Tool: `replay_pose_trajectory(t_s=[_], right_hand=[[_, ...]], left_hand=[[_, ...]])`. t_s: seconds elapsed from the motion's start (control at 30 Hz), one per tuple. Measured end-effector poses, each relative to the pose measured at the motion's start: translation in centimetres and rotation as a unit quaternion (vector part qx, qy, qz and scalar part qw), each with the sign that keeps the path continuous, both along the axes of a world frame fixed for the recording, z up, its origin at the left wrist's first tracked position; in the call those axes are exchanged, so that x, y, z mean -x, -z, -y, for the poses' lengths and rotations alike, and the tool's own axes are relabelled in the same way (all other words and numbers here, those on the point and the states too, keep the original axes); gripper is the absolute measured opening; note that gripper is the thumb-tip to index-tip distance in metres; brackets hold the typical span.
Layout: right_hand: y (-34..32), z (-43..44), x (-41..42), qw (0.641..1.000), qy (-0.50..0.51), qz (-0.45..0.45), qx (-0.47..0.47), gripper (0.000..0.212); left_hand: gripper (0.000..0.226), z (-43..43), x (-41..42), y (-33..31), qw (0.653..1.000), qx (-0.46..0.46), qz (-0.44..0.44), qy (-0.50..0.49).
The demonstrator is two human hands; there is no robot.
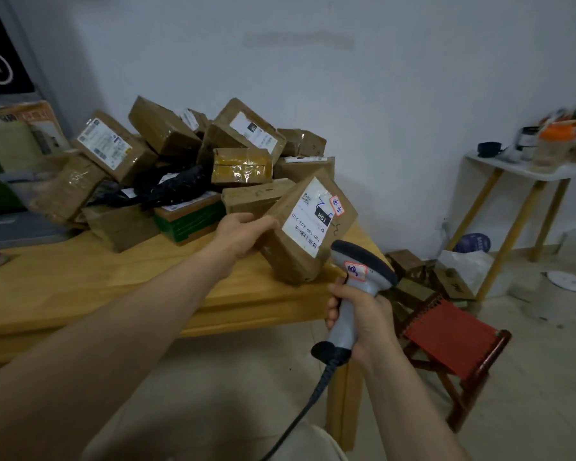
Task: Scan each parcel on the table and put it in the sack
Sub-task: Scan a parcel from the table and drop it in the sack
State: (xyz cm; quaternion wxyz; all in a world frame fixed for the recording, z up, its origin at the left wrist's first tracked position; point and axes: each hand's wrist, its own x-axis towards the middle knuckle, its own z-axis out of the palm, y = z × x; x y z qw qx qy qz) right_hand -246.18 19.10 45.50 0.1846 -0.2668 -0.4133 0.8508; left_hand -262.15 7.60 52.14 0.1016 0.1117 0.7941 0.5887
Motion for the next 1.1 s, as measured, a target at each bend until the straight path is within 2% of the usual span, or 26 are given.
replay_pose_trajectory(t_s=[0.17,0.3,0.43,0.57,0.67,0.73,0.83,0.93,0.97,1.1], right_hand=[[-0.3,1.5,0.2,1.0,-0.011,0.024,-0.01,0.012],[-0.8,3.3,0.2,0.999,-0.029,0.01,-0.031,0.013],[-1.9,6.0,-0.2,0.984,-0.103,0.005,-0.144,0.01],[-3.1,9.7,-0.6,0.933,-0.21,0.013,-0.292,0.013],[-3.5,12.7,-0.7,0.892,-0.27,0.011,-0.363,0.01],[-3.5,14.6,-0.9,0.872,-0.295,0.008,-0.391,0.01],[-3.1,17.0,-1.0,0.854,-0.32,-0.001,-0.411,0.013],[-2.9,19.0,-1.2,0.83,-0.34,-0.024,-0.441,0.011],[-2.9,19.6,-1.3,0.821,-0.347,-0.034,-0.453,0.011],[-2.8,21.5,-1.4,0.78,-0.355,-0.066,-0.511,0.011]], left_hand=[[0.032,4.6,-1.2,-0.3,0.999,-0.039,0.024,0.006],[0.031,7.9,-1.6,-0.8,0.996,-0.078,0.046,-0.008],[0.026,11.7,-1.3,-2.0,0.997,-0.068,0.03,-0.039],[0.037,16.8,-0.9,-4.7,0.997,-0.012,0.005,-0.071],[0.041,20.8,-1.1,-7.1,0.995,0.067,0.0,-0.071],[0.037,23.3,-1.4,-8.5,0.988,0.143,0.005,-0.055],[0.044,26.5,-2.0,-9.4,0.972,0.23,0.009,-0.055],[0.025,28.6,-2.9,-9.5,0.96,0.271,0.016,-0.067],[0.024,29.3,-3.0,-9.3,0.956,0.28,0.02,-0.078],[0.044,32.2,-3.0,-8.2,0.947,0.302,0.04,-0.106]])
